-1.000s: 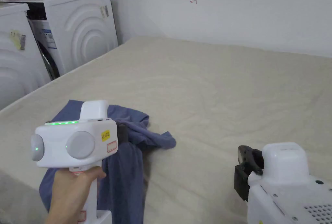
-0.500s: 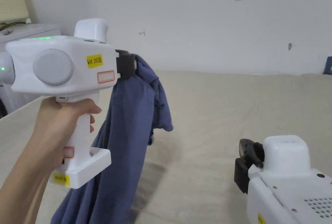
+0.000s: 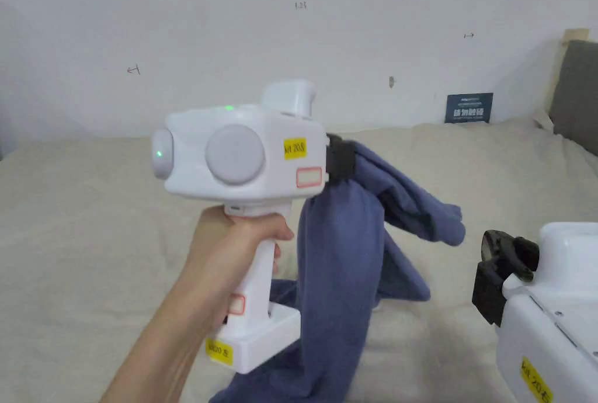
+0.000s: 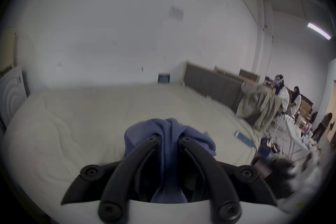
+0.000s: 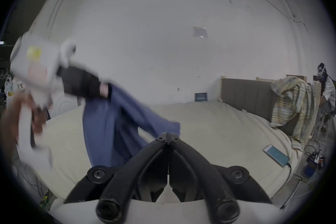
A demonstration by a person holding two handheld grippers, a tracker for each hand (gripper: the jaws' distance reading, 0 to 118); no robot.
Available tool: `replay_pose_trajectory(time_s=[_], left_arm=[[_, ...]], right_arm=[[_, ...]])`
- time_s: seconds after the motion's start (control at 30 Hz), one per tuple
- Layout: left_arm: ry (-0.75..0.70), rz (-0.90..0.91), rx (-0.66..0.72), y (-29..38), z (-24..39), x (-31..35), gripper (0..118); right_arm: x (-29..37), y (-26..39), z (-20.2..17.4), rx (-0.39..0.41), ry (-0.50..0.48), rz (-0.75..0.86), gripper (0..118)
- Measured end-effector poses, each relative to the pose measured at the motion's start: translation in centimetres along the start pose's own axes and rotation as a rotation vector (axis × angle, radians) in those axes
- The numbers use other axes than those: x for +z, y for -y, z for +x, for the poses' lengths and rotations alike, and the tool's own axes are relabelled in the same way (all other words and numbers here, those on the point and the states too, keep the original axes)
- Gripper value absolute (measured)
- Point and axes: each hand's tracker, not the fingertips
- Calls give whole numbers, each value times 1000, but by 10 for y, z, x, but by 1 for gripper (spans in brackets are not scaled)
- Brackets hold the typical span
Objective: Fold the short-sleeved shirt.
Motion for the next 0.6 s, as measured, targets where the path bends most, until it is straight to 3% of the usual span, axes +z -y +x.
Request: replay_pose_trajectory(time_s=[0.2, 0.4, 0.47, 0.5, 0.6], left_arm=[[76, -385, 127, 133, 4, -114, 15], [101, -372, 263, 167, -2, -128, 15], [105, -370, 242, 162, -5, -130, 16], [113, -385, 209, 158, -4, -129, 32], [98, -383, 193, 155, -3, -126, 115]], right_arm=[[-12, 20, 29, -56, 43, -74, 0], [-30, 31, 38, -61, 57, -126, 0], [-35, 34, 37, -66, 50, -144, 0], [-39, 35, 37, -68, 42, -157, 0], [-50, 36, 35, -66, 35, -176, 0]])
